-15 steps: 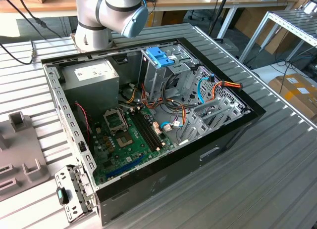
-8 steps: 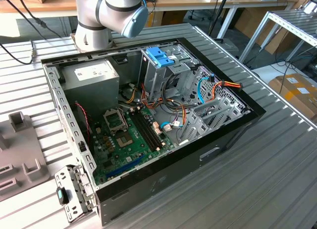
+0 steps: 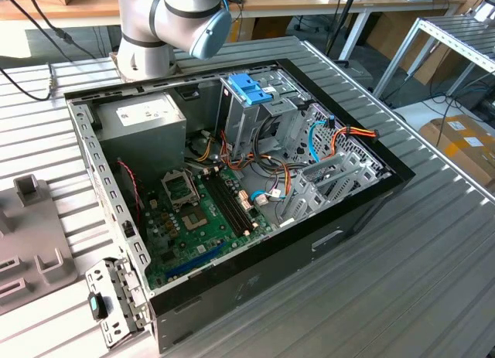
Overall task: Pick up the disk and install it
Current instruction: 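Pick up the disk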
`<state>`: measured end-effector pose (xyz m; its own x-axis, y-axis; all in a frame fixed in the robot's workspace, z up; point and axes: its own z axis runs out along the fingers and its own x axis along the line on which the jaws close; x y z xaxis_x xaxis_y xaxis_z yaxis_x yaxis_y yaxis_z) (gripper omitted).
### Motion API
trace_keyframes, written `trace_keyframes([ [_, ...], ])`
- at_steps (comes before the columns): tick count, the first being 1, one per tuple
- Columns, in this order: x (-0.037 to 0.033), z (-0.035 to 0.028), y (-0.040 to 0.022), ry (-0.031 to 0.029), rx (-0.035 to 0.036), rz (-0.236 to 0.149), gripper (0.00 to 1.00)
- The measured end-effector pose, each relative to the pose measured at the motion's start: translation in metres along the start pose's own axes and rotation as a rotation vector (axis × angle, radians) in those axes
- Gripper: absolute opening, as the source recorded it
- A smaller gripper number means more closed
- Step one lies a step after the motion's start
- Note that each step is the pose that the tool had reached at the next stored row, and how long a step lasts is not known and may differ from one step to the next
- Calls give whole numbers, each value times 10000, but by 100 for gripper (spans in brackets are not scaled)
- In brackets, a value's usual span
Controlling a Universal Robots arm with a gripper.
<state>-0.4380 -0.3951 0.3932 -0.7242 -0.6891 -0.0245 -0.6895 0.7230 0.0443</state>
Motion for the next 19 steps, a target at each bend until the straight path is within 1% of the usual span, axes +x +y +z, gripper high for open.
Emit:
trace_keyframes([
  [19, 0, 0, 0, 22, -12, -483, 11],
])
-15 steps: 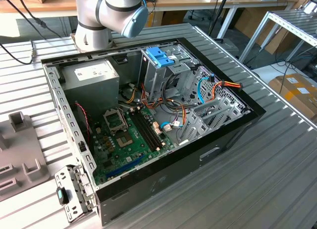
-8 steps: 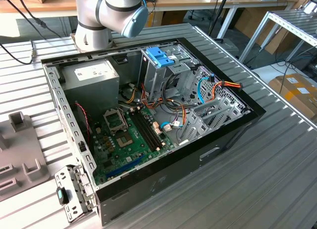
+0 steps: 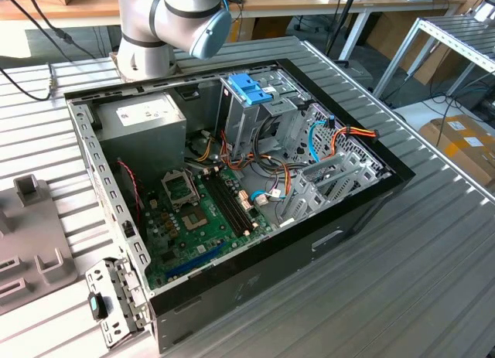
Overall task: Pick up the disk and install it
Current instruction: 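Pick up the disk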
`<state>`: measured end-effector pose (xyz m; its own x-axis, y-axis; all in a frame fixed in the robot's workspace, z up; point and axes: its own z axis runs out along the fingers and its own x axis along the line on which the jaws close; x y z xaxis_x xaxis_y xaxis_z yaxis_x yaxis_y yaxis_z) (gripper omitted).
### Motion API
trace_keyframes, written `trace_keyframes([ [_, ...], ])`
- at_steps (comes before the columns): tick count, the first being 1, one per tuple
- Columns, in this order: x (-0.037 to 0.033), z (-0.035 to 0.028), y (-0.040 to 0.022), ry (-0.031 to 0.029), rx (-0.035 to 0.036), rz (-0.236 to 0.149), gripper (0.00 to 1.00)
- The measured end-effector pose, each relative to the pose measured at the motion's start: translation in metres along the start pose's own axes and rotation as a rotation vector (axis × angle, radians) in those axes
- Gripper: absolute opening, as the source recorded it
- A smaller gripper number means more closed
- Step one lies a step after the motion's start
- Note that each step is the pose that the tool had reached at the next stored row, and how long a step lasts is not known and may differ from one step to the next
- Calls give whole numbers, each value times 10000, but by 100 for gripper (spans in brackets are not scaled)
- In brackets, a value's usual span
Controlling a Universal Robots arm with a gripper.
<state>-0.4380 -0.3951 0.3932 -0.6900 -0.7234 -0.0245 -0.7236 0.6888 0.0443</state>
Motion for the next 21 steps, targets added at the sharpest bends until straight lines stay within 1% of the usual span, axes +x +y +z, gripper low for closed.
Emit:
trace_keyframes([
  [21, 0, 0, 0, 22, -12, -498, 11],
])
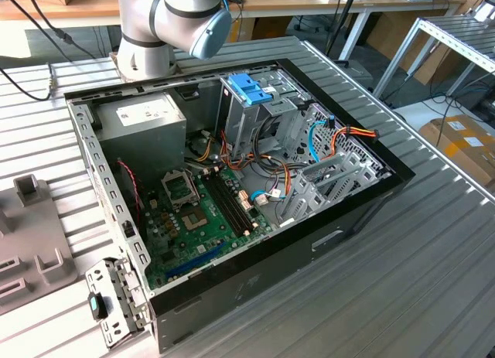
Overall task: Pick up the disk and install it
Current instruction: 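Pick up the disk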
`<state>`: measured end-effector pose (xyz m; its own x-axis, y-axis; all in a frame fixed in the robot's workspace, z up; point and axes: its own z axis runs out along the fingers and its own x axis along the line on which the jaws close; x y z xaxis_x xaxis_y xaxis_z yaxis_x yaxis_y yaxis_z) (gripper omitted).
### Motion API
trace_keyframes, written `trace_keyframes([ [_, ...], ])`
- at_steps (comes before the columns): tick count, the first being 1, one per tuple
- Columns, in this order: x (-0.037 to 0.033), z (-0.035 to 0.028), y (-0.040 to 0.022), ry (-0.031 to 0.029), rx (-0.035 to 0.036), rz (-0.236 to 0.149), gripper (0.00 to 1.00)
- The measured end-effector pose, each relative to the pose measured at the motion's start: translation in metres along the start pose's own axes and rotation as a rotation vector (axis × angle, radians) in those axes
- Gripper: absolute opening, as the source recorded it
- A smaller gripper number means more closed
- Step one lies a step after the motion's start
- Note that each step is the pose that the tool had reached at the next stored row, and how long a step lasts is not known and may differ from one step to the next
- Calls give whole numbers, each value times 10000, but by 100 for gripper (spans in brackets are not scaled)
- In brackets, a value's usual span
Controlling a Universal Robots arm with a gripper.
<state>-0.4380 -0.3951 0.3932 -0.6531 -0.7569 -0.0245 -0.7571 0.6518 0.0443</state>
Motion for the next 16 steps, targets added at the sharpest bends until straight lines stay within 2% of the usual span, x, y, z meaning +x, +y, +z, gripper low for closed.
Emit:
trace_keyframes([
  [16, 0, 0, 0, 18, -10, -400, 11],
])
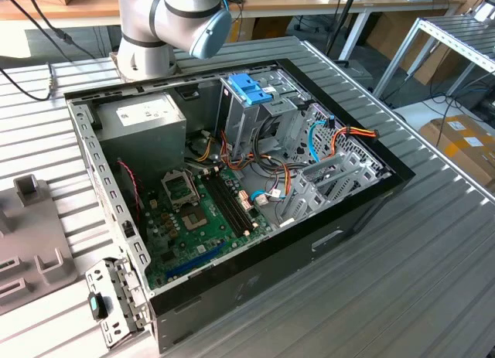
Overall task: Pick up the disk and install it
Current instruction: 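Pick up the disk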
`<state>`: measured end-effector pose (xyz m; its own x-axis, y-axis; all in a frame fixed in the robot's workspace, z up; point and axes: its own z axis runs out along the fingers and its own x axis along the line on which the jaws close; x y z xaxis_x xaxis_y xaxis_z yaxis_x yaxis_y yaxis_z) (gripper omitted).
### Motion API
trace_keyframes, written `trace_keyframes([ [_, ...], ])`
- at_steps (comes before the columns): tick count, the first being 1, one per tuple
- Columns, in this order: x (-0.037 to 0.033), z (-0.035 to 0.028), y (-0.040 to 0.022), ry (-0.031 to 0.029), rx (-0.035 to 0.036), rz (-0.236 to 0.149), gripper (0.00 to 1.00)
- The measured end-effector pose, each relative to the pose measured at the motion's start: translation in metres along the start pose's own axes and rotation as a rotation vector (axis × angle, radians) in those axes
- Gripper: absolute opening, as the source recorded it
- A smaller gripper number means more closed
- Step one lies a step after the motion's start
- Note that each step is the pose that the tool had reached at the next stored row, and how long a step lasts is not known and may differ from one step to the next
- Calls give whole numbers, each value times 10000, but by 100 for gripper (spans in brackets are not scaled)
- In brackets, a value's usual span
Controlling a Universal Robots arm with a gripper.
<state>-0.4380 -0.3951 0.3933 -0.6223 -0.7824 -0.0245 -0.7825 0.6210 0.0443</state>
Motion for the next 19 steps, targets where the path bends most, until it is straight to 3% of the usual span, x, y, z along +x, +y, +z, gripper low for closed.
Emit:
trace_keyframes([
  [19, 0, 0, 0, 26, -14, -571, 11],
])
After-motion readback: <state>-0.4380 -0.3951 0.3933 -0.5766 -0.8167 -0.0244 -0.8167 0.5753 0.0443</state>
